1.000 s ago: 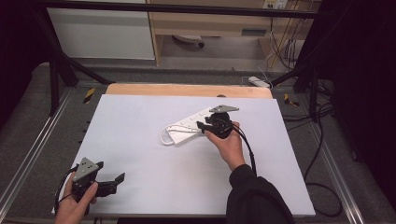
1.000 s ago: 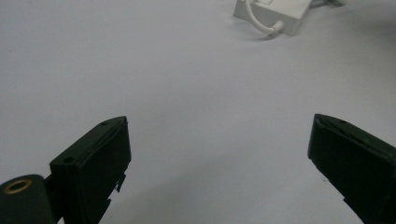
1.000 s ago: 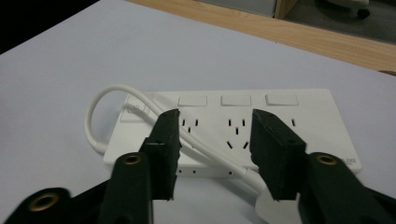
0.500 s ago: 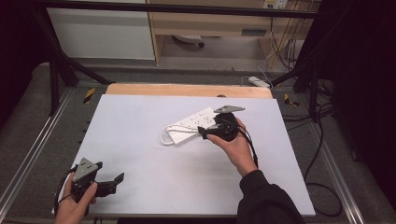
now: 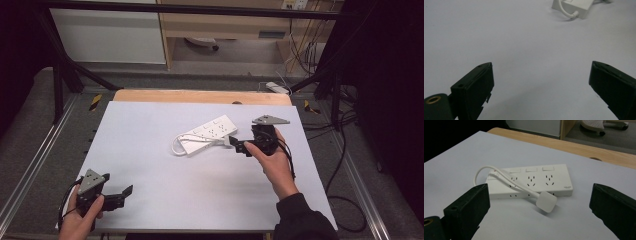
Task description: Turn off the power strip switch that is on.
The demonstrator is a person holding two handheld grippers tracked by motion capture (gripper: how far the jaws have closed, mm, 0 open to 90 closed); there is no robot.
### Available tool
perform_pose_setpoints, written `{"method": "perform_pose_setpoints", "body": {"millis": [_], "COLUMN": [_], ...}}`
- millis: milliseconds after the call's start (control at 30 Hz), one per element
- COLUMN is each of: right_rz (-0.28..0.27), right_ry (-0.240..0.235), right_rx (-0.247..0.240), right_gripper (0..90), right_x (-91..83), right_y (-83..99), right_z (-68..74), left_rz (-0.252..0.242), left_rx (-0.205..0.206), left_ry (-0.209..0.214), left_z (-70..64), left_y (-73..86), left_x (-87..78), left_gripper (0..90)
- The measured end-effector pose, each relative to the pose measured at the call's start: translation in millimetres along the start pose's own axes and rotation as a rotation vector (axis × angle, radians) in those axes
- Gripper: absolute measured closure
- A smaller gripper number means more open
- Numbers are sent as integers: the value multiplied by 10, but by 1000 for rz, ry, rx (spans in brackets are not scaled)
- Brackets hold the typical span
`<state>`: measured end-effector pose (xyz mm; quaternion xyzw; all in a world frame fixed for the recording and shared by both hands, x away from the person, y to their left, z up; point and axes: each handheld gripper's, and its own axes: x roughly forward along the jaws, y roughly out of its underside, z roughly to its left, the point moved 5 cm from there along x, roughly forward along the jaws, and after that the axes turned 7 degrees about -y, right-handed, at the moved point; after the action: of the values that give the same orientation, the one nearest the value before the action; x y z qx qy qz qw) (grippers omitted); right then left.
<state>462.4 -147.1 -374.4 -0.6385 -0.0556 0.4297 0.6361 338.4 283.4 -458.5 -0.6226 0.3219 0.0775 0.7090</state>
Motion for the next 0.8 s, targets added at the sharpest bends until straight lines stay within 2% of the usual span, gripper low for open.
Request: {"method": "perform_pose_setpoints", "body": {"millis": [367, 467, 800], "right_rz": [-62, -63, -106], "right_ry": [39, 64, 84], "right_rx": [18, 3, 27], "right_gripper": [30, 31, 36], "right_x": [-353, -444, -716], "right_y": [191, 244, 450], "right_z": [-206, -259, -375], "left_rz": [-1, -1, -3], "left_rx": [2, 1, 4], "left_ry": [1, 1, 0], "left_z": [-2, -3, -3], "left_y": [-1, -1, -3], "left_x": [-2, -1, -5], "left_gripper": [60, 60, 60]}}
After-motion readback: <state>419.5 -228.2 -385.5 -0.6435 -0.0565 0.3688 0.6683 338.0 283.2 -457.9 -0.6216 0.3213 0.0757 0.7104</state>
